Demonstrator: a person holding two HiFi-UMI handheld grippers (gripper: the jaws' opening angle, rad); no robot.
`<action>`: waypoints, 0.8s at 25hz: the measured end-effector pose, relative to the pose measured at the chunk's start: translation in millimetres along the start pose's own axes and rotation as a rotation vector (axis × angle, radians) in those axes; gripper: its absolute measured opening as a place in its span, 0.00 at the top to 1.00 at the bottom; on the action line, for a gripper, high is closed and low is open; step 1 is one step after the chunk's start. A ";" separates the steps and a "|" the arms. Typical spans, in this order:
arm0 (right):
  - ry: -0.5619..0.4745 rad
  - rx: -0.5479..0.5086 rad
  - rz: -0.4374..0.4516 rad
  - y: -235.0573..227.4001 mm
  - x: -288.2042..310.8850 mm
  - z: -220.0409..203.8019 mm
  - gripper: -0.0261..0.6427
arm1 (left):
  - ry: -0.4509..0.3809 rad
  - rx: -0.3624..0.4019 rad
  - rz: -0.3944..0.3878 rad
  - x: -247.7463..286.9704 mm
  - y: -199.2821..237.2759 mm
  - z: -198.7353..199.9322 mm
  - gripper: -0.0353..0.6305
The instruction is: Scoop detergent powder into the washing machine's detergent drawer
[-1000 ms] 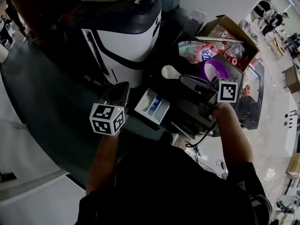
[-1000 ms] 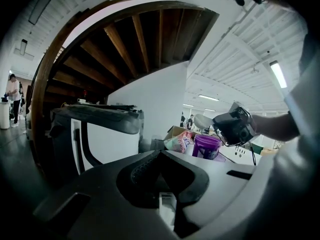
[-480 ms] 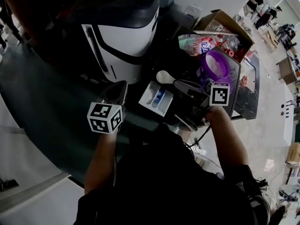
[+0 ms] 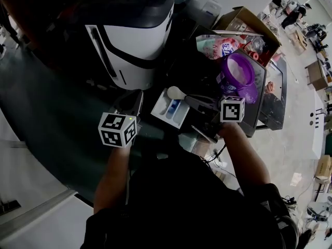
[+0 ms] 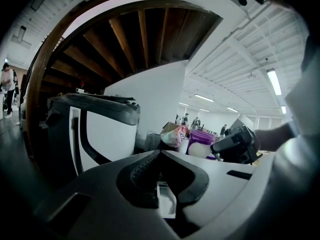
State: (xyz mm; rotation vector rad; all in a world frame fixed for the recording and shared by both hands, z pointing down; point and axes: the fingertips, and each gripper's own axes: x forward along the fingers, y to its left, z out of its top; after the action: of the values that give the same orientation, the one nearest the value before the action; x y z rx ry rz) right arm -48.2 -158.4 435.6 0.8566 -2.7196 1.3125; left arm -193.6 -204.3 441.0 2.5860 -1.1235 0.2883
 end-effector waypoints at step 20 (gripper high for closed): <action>0.178 -0.111 -0.172 -65.2 23.8 -31.4 0.93 | 0.012 -0.035 0.049 10.6 11.8 -6.1 0.94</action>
State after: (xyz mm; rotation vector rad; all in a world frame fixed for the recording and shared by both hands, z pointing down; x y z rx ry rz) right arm -44.6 -179.5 508.7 0.8938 -2.4945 1.1346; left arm -195.6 -216.9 452.2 2.5254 -1.1787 0.2927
